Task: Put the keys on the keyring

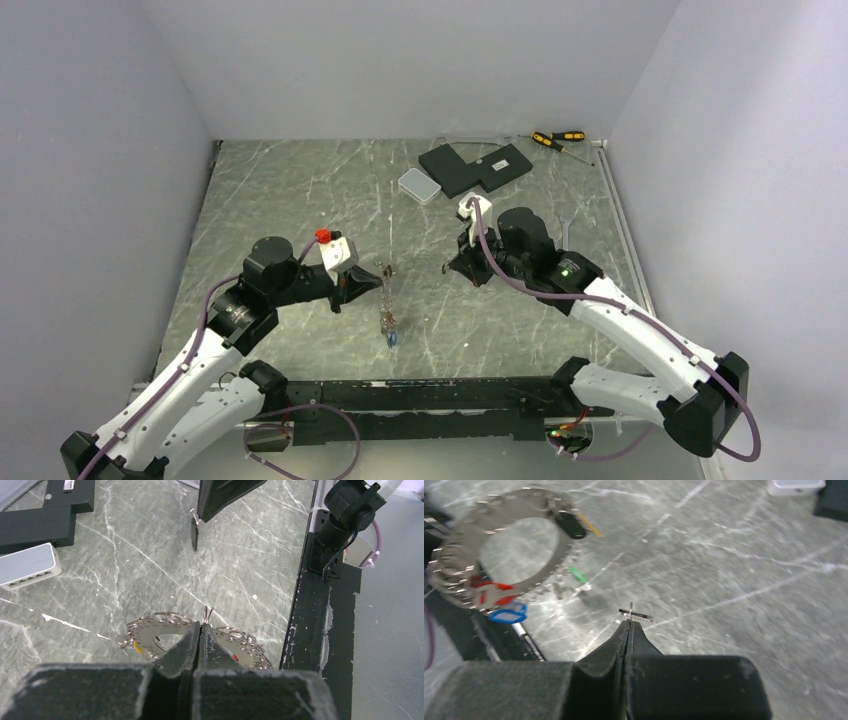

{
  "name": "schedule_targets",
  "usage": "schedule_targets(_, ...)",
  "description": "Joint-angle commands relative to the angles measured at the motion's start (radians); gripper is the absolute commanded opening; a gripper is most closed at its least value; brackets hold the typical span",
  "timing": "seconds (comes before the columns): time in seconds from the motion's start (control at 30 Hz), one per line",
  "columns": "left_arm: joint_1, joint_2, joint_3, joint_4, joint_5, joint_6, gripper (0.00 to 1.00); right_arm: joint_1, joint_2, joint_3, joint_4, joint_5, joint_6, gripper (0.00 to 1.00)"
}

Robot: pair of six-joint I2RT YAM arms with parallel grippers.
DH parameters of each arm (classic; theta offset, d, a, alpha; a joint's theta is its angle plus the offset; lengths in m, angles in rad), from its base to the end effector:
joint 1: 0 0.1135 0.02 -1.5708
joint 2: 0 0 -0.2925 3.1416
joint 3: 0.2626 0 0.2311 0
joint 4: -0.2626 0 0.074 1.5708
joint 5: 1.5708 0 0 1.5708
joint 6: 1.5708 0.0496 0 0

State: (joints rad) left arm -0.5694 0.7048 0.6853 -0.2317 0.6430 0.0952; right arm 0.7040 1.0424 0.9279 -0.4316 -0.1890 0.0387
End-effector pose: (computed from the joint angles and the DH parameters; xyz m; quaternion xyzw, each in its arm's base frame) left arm 0.0948 -0.0960 0.3304 0.4276 0.6454 -0.3793 0.5066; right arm 0.1510 0.1404 0.3365 -0.3271 0.8050 0.2537 0.4249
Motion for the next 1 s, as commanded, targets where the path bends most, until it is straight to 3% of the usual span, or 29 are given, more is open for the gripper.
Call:
schedule_targets(0.0,-0.004,0.002,0.047,0.068,0.064,0.036,0.0,0.03,-0.031,-0.002,0.062,-0.135,-0.057,0.0)
schedule_targets(0.97,-0.004,0.037,0.047,0.081,0.1,0.025,0.0,0.16,0.094,0.159,0.02,-0.348,-0.065,0.0)
